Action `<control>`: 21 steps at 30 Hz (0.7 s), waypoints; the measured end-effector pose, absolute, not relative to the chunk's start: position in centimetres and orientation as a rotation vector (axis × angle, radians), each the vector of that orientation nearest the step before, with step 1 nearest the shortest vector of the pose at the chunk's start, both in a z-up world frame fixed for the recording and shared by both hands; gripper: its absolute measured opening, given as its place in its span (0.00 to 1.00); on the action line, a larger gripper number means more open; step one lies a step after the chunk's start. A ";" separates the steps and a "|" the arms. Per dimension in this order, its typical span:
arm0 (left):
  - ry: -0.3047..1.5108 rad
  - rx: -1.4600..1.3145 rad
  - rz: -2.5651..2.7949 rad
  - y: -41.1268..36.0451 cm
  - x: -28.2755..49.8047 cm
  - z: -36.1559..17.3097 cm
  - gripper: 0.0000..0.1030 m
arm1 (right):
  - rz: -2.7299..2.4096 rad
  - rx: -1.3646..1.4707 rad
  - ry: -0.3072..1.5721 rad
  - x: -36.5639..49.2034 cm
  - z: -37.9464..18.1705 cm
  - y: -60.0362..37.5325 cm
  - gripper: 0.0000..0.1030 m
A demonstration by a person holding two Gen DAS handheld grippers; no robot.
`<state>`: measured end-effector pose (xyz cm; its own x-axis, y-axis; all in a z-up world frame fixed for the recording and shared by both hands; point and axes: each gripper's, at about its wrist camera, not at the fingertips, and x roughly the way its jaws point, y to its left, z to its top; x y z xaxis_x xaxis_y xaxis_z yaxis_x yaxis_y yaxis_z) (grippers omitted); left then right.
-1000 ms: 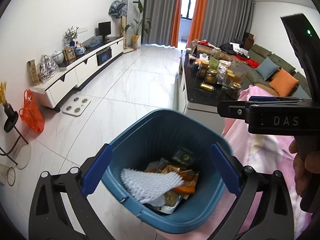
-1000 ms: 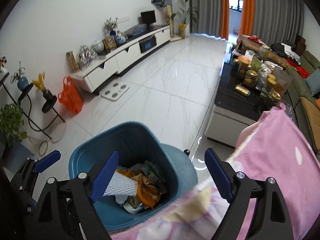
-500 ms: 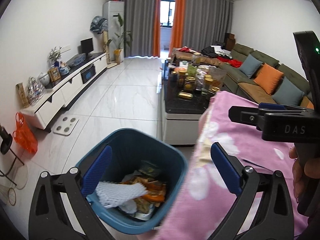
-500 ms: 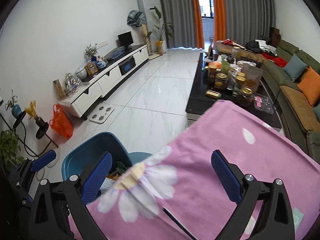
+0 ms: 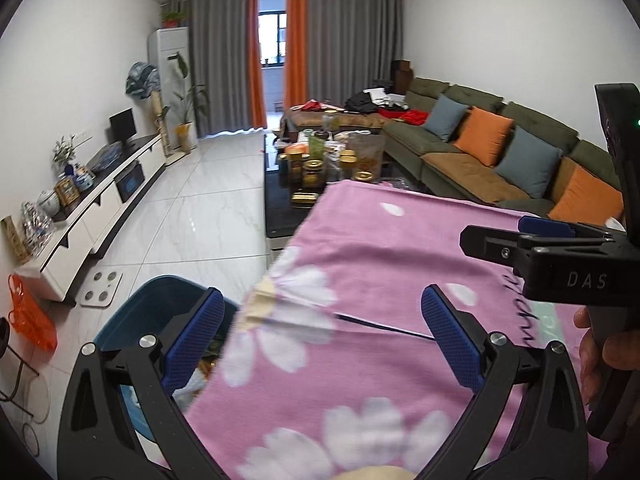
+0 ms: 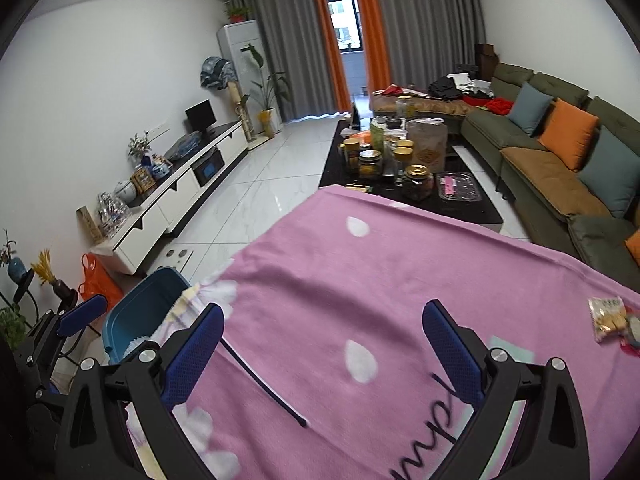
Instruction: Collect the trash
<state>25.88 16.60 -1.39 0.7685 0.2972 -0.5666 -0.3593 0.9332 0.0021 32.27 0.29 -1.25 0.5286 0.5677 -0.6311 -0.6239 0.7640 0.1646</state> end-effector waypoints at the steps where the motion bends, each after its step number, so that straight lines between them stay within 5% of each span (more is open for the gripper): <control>1: 0.595 -0.105 0.346 16.5 25.8 -1.3 0.94 | 0.706 -0.078 0.719 32.1 -1.2 -0.3 0.93; 21: 0.538 -0.018 0.117 4.3 21.1 0.2 0.94 | 0.488 -0.004 0.619 24.9 -1.1 -13.4 0.93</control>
<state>21.06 4.32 0.20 0.8524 0.1061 -0.5119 -0.1158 0.9932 0.0130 24.86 -13.38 -1.14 0.7052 0.4381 -0.5575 -0.4405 0.8868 0.1396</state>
